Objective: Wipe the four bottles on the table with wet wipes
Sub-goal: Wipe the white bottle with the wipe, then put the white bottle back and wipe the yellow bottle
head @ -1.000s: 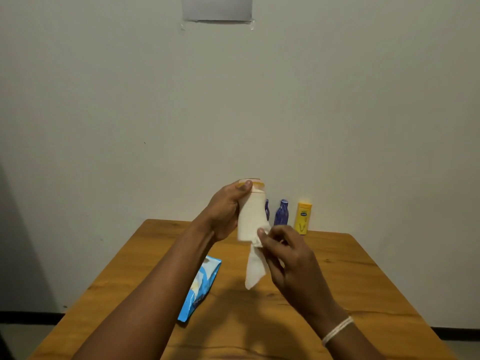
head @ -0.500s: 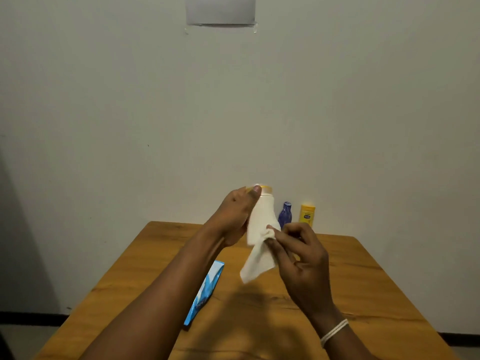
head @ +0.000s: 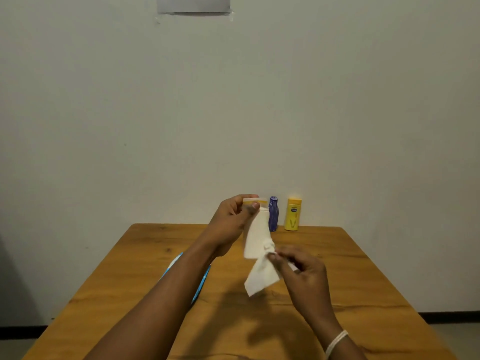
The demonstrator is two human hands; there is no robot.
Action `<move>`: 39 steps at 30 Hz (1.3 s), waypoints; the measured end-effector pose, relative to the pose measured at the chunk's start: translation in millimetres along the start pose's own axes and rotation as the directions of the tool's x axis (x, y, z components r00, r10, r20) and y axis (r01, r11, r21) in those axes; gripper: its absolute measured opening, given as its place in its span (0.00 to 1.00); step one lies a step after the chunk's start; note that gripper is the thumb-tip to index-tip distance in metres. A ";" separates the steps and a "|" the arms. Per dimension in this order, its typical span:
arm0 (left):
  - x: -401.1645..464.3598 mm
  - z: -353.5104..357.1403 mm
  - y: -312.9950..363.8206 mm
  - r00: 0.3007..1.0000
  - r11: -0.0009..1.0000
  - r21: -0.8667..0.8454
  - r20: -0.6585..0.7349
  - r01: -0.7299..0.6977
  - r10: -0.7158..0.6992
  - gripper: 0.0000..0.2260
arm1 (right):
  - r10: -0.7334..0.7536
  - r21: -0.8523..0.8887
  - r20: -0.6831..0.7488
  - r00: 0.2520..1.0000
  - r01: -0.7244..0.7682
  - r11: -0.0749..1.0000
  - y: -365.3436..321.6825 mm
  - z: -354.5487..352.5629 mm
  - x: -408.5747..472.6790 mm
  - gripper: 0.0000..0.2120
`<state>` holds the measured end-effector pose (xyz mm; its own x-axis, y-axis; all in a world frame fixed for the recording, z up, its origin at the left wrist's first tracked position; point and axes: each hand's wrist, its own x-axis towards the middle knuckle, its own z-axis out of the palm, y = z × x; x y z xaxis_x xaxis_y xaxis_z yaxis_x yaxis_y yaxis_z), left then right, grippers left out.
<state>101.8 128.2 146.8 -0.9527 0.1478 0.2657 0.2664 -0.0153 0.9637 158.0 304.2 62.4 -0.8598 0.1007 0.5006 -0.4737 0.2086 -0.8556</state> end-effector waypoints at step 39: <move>350.8 201.3 -210.6 0.945 0.367 0.879 0.327 -0.304 -0.001 0.13 | 0.427 -0.455 0.084 0.901 -0.346 0.820 234.9 18.2 149.3 0.10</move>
<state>-259.0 382.3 32.1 -0.8526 0.4630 0.2421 0.5160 0.8188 0.2514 -85.1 350.5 -66.3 -0.9924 0.0980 0.0746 -0.0041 0.5789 -0.8154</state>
